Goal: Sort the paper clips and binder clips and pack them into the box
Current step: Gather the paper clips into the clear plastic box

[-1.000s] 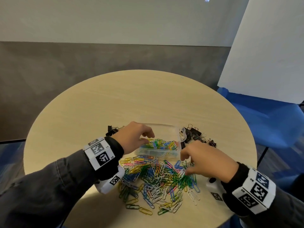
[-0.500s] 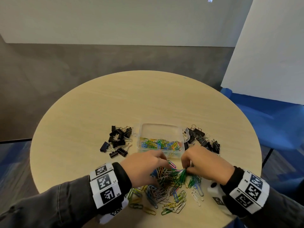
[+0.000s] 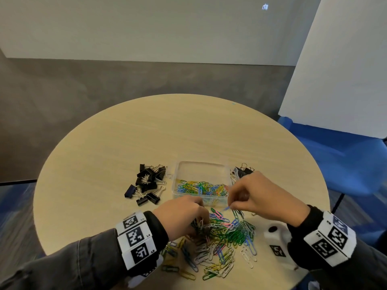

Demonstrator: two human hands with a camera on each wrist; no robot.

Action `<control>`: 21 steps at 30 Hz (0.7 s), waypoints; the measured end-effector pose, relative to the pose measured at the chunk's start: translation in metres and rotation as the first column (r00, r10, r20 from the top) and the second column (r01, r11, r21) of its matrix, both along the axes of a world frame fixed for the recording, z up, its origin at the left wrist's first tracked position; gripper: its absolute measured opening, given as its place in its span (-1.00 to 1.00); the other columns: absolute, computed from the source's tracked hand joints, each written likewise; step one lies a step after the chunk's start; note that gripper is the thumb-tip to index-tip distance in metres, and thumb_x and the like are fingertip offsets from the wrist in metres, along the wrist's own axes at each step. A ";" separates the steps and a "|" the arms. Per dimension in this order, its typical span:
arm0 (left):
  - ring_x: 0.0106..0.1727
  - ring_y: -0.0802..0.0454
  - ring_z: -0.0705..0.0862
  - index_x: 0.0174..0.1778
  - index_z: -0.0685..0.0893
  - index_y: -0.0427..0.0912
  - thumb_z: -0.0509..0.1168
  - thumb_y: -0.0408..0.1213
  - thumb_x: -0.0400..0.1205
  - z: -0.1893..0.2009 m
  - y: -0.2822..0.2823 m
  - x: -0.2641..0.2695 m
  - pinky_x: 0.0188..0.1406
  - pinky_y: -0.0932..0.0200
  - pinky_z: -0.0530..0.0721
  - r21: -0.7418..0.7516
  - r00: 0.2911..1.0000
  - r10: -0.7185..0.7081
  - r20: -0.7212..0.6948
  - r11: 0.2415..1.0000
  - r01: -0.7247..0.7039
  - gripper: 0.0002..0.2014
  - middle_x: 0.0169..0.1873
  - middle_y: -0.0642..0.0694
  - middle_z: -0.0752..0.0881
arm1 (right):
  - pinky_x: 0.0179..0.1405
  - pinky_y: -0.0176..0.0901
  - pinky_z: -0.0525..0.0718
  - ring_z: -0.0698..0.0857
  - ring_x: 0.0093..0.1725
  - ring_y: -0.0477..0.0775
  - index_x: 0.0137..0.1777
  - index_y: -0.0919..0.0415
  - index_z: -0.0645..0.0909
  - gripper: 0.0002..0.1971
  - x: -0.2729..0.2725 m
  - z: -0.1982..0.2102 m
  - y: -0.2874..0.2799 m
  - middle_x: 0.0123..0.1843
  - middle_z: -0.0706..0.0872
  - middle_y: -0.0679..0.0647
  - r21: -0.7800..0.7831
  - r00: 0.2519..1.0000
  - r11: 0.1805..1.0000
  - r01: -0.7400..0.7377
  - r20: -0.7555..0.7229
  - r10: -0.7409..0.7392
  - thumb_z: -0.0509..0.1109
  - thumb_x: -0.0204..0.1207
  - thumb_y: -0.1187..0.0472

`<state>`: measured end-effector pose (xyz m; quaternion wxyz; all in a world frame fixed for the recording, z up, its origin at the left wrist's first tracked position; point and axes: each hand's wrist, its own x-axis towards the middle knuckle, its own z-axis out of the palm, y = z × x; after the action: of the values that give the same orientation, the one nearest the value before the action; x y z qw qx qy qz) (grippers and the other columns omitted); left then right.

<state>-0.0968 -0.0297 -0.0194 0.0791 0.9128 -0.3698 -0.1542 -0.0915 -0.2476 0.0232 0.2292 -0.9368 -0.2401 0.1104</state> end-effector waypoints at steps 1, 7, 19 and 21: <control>0.31 -0.05 0.54 0.29 0.62 0.08 0.38 -0.35 0.56 0.001 0.000 0.000 0.22 -0.04 0.59 -0.006 1.000 0.005 -0.003 1.000 -0.005 -0.60 0.28 0.00 0.54 | -0.32 -0.56 0.54 0.71 -0.33 -0.22 -0.26 0.05 0.78 -0.93 0.002 0.000 0.000 -0.39 0.74 -0.14 0.061 0.998 0.998 0.032 0.047 -0.035 0.55 0.42 0.23; 0.25 -0.03 0.59 0.25 0.67 0.05 0.39 -0.34 0.56 0.004 0.002 0.004 0.20 0.02 0.59 -0.025 0.999 0.024 -0.035 0.999 -0.025 -0.64 0.24 0.00 0.58 | -0.21 -0.39 0.64 0.72 -0.25 -0.14 -0.21 0.08 0.76 -0.96 0.014 -0.016 0.004 -0.29 0.76 -0.11 0.212 0.956 0.965 0.155 0.213 -0.201 0.53 0.46 0.20; 0.20 0.06 0.67 0.21 0.71 -0.02 0.34 -0.37 0.62 0.009 0.003 0.007 0.21 0.23 0.56 -0.111 0.999 0.032 -0.005 0.993 -0.033 -0.72 0.15 -0.01 0.74 | 0.04 -0.22 0.69 0.68 0.00 -0.16 0.06 0.02 0.74 -0.84 0.004 -0.026 0.009 0.09 0.72 -0.14 0.117 0.979 0.993 0.035 0.197 -0.058 0.36 0.60 0.07; 0.19 0.06 0.68 0.21 0.72 -0.02 0.34 -0.37 0.61 0.010 0.003 0.007 0.20 0.24 0.56 -0.117 0.999 0.037 -0.012 0.992 -0.039 -0.72 0.14 -0.02 0.75 | -0.01 -0.26 0.68 0.67 -0.04 -0.16 0.03 0.07 0.74 -0.84 0.000 -0.022 0.012 0.01 0.70 -0.12 0.120 0.977 0.993 -0.007 0.211 -0.019 0.35 0.61 0.09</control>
<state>-0.0896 -0.0269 -0.0094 0.1373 0.9127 -0.3604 -0.1351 -0.0918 -0.2351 0.0013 0.2584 -0.9285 -0.2666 -0.0055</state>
